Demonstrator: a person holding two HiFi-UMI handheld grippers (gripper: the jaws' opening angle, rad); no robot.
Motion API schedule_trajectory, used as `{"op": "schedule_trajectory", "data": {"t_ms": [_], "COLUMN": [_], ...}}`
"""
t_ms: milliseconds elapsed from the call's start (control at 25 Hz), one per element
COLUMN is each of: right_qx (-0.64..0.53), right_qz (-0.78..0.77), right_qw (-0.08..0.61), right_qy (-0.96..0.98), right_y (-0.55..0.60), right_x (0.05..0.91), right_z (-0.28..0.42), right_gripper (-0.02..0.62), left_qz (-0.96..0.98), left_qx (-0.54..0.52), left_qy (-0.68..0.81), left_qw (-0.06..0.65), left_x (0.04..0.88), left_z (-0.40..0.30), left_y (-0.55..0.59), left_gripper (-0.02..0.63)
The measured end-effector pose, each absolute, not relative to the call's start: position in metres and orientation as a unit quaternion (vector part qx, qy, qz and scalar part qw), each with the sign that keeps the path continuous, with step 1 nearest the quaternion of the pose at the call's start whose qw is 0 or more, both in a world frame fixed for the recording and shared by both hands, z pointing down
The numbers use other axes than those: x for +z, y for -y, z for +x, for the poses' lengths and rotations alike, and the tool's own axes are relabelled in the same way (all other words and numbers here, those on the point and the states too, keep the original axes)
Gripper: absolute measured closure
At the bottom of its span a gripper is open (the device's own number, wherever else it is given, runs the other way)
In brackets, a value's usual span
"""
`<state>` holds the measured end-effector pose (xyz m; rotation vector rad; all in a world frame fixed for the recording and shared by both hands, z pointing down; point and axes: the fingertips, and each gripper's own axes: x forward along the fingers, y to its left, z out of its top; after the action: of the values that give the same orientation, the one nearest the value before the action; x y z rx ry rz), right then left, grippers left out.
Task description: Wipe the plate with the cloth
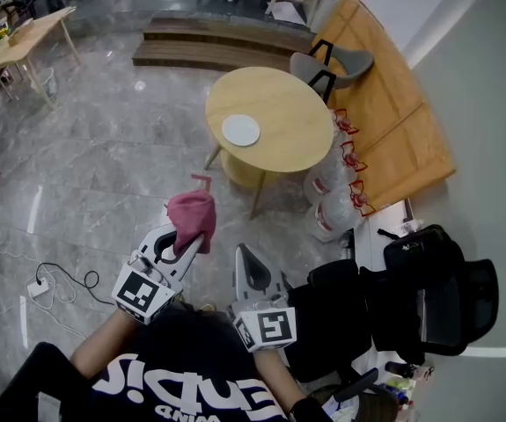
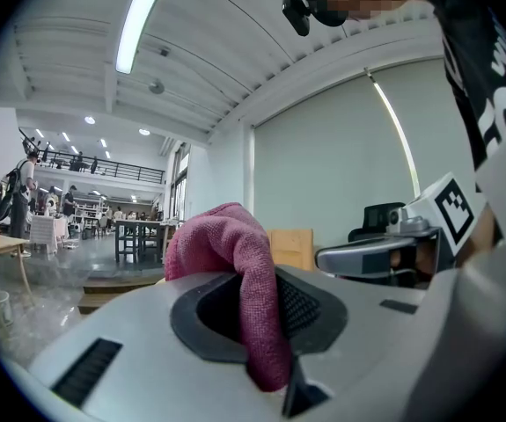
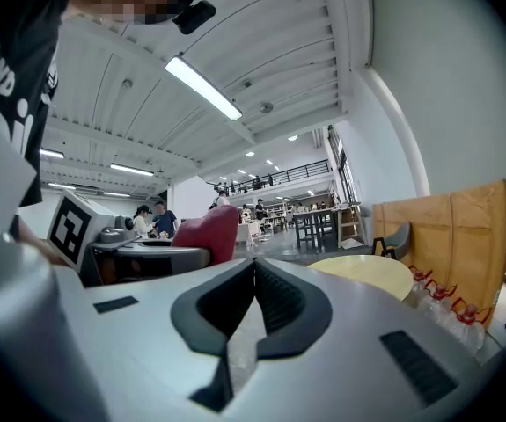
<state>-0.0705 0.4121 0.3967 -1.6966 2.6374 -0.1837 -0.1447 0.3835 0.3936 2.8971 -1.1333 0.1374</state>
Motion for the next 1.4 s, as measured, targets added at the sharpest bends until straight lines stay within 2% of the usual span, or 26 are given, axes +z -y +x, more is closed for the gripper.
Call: {"op": "schedule_trajectory", "data": {"t_ms": [360,800,1400], "right_qx": [-0.056,-0.06,-0.067], "right_qz": [-0.541,-0.531,-0.552], "right_qw": [0.0,0.001,-0.006], "right_qy": [-0.839,-0.846,-0.831], "right_y": [-0.41,-0.388,-0.254], "right_x": [0.402,0.411,0.423], "right_z": [-0.026,-0.017,-0.01], "right_gripper": [0.574,0.574,0.574], "left_qz": [0.922,0.918,0.929], "left_qx": [0.044,0.049,0.05], "left_qy": [0.383,0.392,0.368], "left_qw": [0.015,0.022,0.013], "left_x": [0.39,0.396,0.4], "left_z": [-0.112,-0.102,-0.094], "left_y": [-0.376,-0.353,-0.213], "left_gripper": [0.543,0.543,0.543]}}
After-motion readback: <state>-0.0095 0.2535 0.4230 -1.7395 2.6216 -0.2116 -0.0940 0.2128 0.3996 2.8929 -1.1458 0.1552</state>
